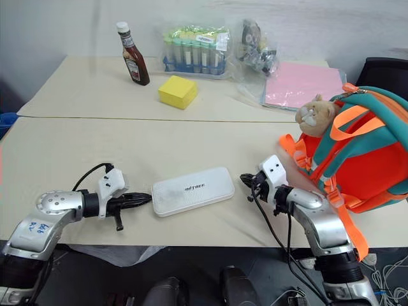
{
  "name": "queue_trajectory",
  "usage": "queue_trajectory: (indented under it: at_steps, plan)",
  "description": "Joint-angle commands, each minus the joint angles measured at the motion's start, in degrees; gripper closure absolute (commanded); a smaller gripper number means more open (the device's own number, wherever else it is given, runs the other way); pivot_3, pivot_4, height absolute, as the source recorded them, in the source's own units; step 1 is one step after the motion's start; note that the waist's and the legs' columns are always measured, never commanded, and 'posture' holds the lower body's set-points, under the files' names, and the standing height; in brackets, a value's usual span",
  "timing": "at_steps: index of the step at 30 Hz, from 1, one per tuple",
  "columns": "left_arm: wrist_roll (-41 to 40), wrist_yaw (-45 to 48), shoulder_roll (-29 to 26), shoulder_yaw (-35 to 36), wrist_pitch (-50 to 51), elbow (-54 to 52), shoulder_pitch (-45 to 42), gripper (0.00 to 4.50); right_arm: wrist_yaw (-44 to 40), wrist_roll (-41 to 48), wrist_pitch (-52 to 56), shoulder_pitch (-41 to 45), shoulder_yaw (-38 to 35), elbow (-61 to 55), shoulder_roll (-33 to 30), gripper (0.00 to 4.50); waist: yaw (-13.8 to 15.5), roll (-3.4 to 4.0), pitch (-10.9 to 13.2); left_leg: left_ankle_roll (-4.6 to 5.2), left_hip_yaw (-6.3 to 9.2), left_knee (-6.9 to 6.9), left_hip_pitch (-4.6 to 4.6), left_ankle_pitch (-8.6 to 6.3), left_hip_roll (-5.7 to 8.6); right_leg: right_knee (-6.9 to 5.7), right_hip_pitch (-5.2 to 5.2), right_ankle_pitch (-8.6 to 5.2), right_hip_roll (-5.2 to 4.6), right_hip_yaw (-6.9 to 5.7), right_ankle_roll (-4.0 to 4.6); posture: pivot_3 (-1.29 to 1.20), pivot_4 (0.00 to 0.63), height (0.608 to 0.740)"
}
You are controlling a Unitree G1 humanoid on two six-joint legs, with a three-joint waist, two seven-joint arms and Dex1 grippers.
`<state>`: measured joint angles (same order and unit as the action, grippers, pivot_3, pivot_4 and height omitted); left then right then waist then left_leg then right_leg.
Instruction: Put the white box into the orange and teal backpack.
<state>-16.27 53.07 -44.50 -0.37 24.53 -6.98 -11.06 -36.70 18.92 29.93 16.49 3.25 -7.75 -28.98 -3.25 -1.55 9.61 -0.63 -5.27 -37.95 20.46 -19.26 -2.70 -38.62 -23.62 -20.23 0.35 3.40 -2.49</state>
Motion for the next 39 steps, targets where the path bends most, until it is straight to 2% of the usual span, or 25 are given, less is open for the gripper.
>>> queue_trajectory:
  at_steps: [1,10,12,15,18,23,26,30,31,34,39]
  plan:
    - [-0.5,-1.2,1.8,0.0,1.9,0.8,-2.6,4.47,-0.9,-0.5,0.2,0.8,1.0,-1.2,0.2,4.48,0.0,0.0,0.0,0.0,0.0,-0.01,0.0,0.0,0.0,-0.01,0.0,0.0,0.0,0.0,0.0,0.0,0.15,0.74]
    - [1.0,-2.5,6.3,-0.5,0.9,8.6,-9.4,4.47,-2.3,1.5,5.8,-1.9,1.4,-9.4,-1.0,4.48,0.1,-0.01,0.0,-0.07,0.01,-0.08,0.06,0.04,0.0,-0.03,-0.01,0.0,0.0,-0.03,-0.01,0.0,0.15,0.74]
    - [1.3,-2.1,6.4,-0.5,0.6,9.8,-10.2,4.47,-1.7,1.6,6.8,-2.3,0.9,-10.5,-1.0,4.48,0.0,-0.01,0.0,-0.08,0.01,-0.09,0.05,0.04,0.0,-0.05,-0.02,0.0,0.0,-0.03,-0.01,0.0,0.15,0.74]
    - [1.3,0.7,3.6,0.4,1.1,14.3,-11.6,4.47,-0.2,1.0,7.0,-3.1,-0.7,-10.5,-1.0,4.48,0.0,-0.02,0.0,-0.14,0.01,-0.09,0.06,0.08,-0.01,-0.06,-0.04,0.0,0.0,-0.03,-0.01,0.0,0.15,0.74]
    - [-1.8,4.8,1.2,1.9,5.8,17.3,-13.4,3.92,0.2,0.7,6.7,-3.4,-1.2,-10.2,-1.4,4.5,0.0,-0.02,0.0,-0.18,0.01,-0.08,0.05,0.1,-0.01,-0.06,-0.04,0.0,0.01,-0.03,-0.01,0.0,0.15,0.74]
    - [-10.0,9.4,0.4,5.0,18.9,19.6,-18.7,2.39,0.1,0.2,5.8,-3.7,-0.9,-10.1,-1.6,4.5,0.1,-0.03,0.0,-0.19,0.01,-0.1,0.07,0.11,0.0,-0.09,-0.05,0.0,0.0,-0.04,0.0,0.0,0.15,0.74]
    - [-12.2,11.1,-1.0,2.6,30.1,21.2,-21.4,1.48,-0.2,-0.2,5.2,-3.8,-0.4,-10.0,-1.6,4.5,0.2,-0.03,0.0,-0.18,0.03,-0.17,0.12,0.1,0.01,-0.09,-0.06,0.0,0.0,-0.06,-0.01,0.0,0.15,0.74]
    - [-14.2,17.6,-4.7,-2.3,36.8,19.5,-20.1,0.18,-0.3,-0.5,4.6,-4.3,0.9,-10.6,-1.3,4.5,-0.4,-0.03,0.0,-0.2,0.0,-0.14,0.12,0.11,0.0,-0.12,-0.1,0.0,0.02,-0.02,0.0,0.0,0.15,0.74]
    - [-14.2,17.8,-4.8,-2.9,37.4,19.7,-20.2,0.02,-0.3,-0.5,4.6,-4.4,1.0,-10.8,-1.2,4.5,-0.3,-0.03,0.0,-0.21,0.01,-0.13,0.12,0.12,-0.01,-0.13,-0.12,-0.01,0.02,-0.02,0.0,0.0,0.15,0.74]
    - [-14.2,15.8,-1.9,-3.4,41.7,24.0,-24.1,0.02,-0.1,-0.7,4.5,-4.4,1.3,-11.0,-0.7,4.5,0.0,-0.03,0.0,-0.25,0.03,-0.2,0.11,0.14,0.0,-0.22,-0.13,-0.02,0.01,-0.04,0.03,0.0,0.15,0.74]
    - [-12.1,14.9,3.9,-6.4,42.5,30.5,-30.2,0.02,-0.2,-1.3,3.6,-4.2,1.8,-10.1,-0.1,4.5,0.8,-0.05,0.0,-0.21,0.04,-0.3,0.13,0.15,0.07,-0.25,-0.1,-0.02,0.0,-0.04,0.02,0.0,0.15,0.74]
